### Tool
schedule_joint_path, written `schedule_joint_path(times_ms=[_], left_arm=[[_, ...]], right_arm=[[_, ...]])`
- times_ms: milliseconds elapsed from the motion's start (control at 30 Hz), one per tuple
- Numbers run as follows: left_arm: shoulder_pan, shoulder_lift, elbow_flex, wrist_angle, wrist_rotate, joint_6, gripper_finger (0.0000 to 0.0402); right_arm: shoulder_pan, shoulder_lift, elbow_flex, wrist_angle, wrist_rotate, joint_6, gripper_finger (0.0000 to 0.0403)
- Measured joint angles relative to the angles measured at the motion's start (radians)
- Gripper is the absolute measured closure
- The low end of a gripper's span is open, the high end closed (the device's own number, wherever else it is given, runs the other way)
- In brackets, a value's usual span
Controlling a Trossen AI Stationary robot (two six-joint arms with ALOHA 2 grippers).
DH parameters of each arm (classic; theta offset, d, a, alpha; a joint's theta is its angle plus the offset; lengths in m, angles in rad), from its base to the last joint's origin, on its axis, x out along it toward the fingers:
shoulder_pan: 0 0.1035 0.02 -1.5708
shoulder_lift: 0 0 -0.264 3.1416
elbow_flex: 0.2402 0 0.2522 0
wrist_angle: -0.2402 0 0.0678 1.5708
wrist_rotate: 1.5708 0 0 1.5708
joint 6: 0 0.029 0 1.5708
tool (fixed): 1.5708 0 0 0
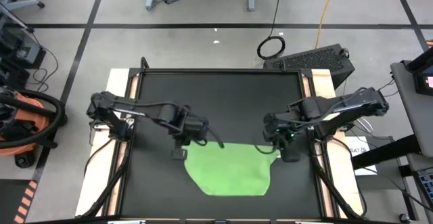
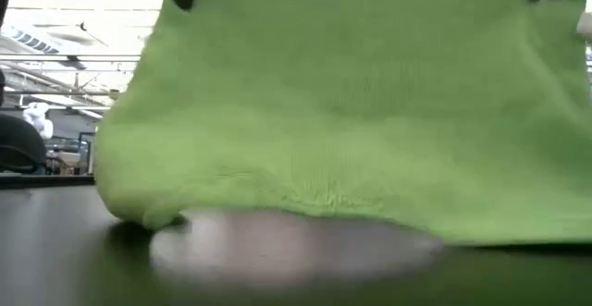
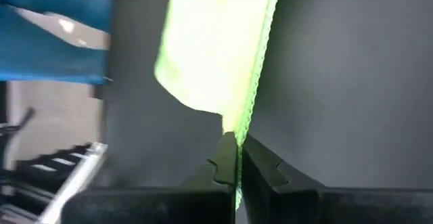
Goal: Roll towel
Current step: Roll the green microfiber towel
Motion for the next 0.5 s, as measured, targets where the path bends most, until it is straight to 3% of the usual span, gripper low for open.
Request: schedule_joint_path(times_ms=[233, 500], left_arm=[[0.101, 0.001, -0.007, 0.048, -0.112, 0.031, 0.0401], [0.187, 0.111, -0.007, 0.071, -0.119, 0.153, 0.0401]], right_arm=[[-0.062, -0.030, -0.036, -0.042, 0.190, -0.058, 0.0403], [-0.161, -0.024, -0.153, 0.015, 0.196, -0.117, 0.0403]])
